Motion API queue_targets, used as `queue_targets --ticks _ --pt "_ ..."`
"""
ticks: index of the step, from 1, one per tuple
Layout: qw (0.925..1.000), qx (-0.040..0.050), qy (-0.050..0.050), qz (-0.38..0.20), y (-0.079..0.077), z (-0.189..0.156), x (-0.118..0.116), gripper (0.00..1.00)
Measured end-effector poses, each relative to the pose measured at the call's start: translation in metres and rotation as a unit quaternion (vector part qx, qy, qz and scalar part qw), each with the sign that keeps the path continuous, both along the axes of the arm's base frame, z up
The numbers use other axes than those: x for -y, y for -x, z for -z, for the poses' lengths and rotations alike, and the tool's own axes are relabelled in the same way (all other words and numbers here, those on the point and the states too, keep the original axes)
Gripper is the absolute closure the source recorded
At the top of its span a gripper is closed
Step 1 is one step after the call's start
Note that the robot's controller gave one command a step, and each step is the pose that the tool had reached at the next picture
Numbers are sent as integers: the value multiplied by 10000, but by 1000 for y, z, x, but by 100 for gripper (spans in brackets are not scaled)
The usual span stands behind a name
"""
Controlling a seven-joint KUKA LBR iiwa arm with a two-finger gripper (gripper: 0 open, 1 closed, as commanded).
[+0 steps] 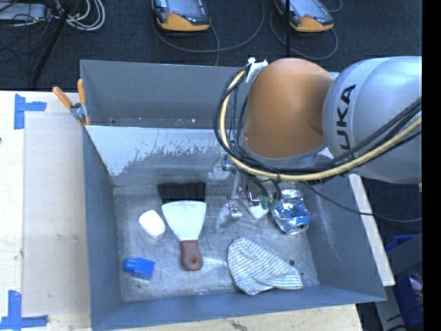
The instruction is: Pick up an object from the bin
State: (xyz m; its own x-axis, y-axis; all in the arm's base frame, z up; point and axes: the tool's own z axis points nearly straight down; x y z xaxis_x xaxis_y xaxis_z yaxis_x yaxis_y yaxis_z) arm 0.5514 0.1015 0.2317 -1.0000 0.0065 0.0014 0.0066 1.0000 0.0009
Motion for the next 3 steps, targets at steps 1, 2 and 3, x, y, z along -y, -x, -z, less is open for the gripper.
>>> queue_targets --ticks 1,2,3 --pt "10000 0 0 2 0 0 0 0" --pt "9998 42 1 -199 -5 42 -8 0" --pt "9986 27 5 -520 -21 103 -35 0"
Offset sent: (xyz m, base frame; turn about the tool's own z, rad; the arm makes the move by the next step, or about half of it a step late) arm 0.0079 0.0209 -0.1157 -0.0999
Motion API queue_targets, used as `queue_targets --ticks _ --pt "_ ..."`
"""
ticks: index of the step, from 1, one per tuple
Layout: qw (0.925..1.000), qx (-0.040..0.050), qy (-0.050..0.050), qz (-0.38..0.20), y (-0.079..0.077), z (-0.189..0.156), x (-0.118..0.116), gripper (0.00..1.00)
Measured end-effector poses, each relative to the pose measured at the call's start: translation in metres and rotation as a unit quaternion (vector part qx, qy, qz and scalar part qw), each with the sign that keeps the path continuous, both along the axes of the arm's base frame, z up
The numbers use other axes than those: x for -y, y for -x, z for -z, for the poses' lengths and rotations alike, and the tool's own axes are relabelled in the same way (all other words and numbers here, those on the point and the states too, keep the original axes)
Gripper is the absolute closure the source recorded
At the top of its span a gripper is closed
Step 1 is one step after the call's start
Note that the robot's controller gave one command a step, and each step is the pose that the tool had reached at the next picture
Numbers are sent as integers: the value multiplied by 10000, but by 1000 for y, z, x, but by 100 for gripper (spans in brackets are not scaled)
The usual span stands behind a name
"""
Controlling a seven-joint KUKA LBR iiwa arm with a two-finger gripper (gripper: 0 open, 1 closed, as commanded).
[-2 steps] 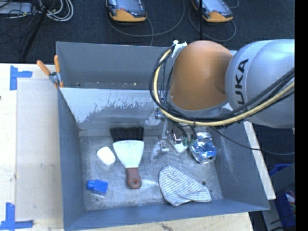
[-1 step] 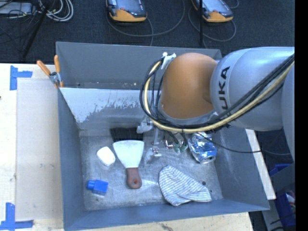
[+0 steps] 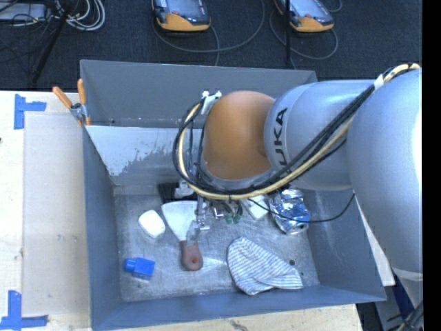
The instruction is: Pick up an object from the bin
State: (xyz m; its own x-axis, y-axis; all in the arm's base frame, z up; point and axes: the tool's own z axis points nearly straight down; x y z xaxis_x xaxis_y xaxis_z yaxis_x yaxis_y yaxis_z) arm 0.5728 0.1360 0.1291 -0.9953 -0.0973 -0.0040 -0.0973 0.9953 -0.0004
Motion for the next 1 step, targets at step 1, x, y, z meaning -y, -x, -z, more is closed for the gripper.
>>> queue_targets --ticks 1 --pt "9992 -20 -4 -408 -2 28 1 100"
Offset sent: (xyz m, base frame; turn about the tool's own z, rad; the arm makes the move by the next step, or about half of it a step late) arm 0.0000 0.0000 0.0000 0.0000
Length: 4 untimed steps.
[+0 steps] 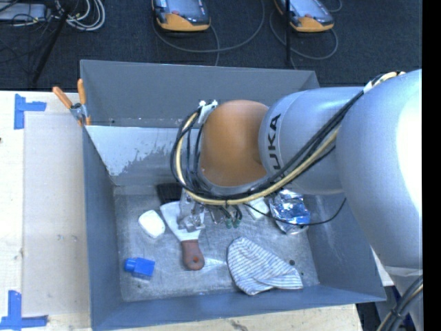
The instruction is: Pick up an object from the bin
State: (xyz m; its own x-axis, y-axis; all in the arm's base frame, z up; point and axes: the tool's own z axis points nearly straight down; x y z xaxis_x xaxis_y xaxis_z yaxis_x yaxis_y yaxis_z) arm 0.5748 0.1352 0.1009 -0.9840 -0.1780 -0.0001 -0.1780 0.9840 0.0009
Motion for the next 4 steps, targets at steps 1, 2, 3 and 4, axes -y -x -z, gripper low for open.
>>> queue_targets --ticks 1,2,3,4 --pt "10000 2 -2 6 0 0 0 0" --pt "10000 1 -1 7 0 0 1 0" --pt "9994 -8 3 -335 11 -6 7 0" --pt "9862 -69 9 -1652 -13 4 -1 0"
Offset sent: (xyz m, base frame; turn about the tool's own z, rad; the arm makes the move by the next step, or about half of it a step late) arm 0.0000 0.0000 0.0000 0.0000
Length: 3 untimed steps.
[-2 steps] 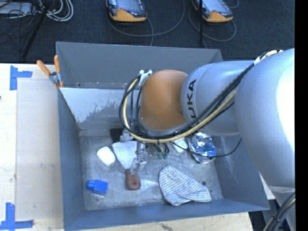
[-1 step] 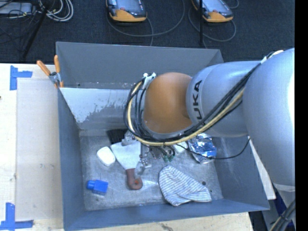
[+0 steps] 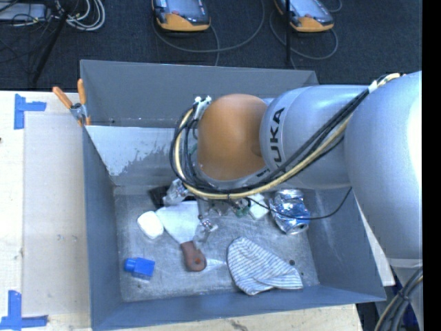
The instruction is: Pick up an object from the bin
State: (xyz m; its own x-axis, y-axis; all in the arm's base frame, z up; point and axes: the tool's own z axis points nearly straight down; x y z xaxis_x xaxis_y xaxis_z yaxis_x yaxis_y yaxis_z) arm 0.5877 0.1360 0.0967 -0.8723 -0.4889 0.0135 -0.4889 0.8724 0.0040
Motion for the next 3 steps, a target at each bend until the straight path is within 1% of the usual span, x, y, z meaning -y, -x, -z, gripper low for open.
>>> queue_targets --ticks 1,2,3 --pt "9857 169 -82 -1675 -18 18 14 100" --pt "9857 169 -83 -1672 -18 18 14 100" --pt "9849 62 -2 -1732 -25 19 6 100"
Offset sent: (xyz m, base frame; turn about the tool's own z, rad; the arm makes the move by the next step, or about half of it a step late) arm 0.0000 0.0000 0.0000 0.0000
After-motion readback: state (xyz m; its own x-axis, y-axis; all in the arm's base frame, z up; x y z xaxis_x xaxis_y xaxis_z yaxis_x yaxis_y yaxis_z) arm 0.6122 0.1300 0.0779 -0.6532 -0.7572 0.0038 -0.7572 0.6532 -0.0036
